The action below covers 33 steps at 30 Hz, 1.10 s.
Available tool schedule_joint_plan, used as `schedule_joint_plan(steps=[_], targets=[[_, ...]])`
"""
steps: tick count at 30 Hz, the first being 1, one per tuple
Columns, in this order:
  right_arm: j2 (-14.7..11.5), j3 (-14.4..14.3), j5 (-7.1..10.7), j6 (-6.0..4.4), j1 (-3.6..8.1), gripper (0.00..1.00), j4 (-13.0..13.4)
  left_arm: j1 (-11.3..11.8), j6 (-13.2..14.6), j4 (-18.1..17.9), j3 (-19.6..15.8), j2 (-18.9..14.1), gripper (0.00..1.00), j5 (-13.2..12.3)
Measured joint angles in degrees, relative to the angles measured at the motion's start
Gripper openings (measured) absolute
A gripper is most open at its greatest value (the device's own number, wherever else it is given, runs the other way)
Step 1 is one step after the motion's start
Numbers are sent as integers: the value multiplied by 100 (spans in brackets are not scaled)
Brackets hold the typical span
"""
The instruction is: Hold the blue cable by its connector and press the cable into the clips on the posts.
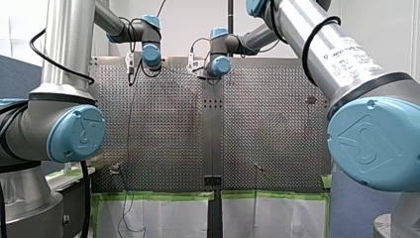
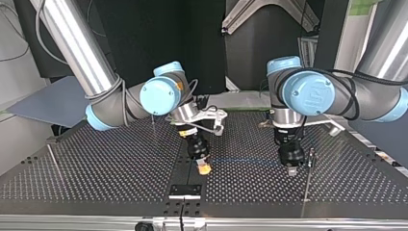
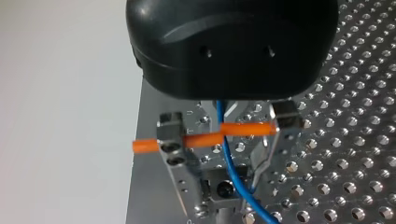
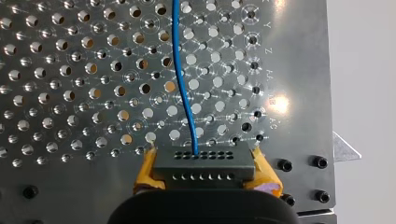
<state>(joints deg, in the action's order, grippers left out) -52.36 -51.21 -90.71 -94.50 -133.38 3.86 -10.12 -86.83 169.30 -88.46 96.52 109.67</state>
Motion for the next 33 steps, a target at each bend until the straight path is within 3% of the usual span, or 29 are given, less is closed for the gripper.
schedule_joint_plan(steps=[9, 20, 27, 33], targets=[[-1, -67, -3, 3, 10, 0, -5, -28, 23, -1, -47, 1, 0, -32], [-27, -607, -154, 21, 26, 0, 83, -285, 32, -461, -541, 91, 0, 28], [-27, -980, -246, 58, 58, 0, 198, -607, 22, -814, -801, 439, 0, 312], [-28, -1300, -321, 115, 146, 0, 449, -967, -35, -1174, -839, 800, 0, 669]])
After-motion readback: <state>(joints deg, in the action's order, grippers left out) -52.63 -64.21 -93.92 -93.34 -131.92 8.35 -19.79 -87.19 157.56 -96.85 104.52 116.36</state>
